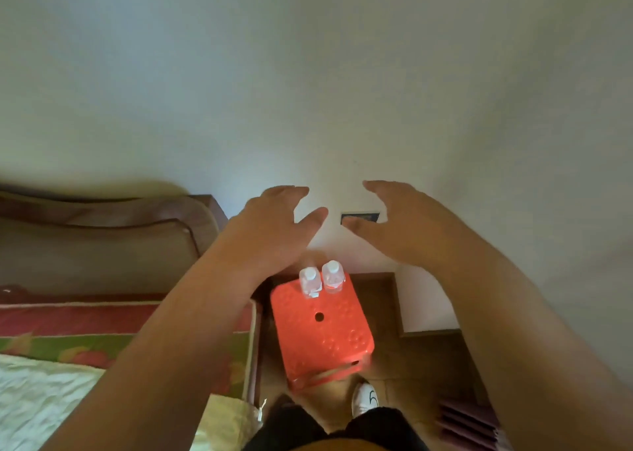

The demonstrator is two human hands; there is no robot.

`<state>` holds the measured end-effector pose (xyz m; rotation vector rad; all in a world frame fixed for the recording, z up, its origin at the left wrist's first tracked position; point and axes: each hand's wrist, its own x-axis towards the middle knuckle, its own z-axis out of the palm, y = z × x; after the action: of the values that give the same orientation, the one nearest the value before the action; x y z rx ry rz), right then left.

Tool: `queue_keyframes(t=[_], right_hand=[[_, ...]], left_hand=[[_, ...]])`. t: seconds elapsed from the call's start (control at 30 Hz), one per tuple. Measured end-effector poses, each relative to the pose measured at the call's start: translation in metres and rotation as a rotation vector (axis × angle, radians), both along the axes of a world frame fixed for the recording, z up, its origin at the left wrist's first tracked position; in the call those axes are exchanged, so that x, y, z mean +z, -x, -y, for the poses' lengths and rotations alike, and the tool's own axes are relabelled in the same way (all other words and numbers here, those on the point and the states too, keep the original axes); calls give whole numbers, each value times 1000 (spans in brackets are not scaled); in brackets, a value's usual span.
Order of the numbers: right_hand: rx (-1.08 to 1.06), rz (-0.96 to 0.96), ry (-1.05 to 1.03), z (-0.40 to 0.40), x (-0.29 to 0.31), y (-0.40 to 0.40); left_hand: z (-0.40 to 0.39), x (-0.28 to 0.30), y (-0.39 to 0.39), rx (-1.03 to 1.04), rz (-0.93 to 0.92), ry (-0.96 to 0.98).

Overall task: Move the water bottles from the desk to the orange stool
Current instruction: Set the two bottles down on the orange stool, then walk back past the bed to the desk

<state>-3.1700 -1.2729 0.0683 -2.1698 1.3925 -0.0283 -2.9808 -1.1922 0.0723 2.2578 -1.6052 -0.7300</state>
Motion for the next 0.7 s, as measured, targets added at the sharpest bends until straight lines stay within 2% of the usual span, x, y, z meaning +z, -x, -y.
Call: queue_keyframes(t=[0.17,0.3,0.53,0.7], right_hand=[[-75,4,129,-27,62,10],[-169,29,186,-49,87,13],[-342,-26,238,-96,96,25],[-526,-61,219,-133,94,59]], left_hand=[[-18,70,-7,-63,60,153],[-29,100,-9,-118,80,199],[-33,100,-3,-264,31,225],[-31,89,31,-445,-21,230]])
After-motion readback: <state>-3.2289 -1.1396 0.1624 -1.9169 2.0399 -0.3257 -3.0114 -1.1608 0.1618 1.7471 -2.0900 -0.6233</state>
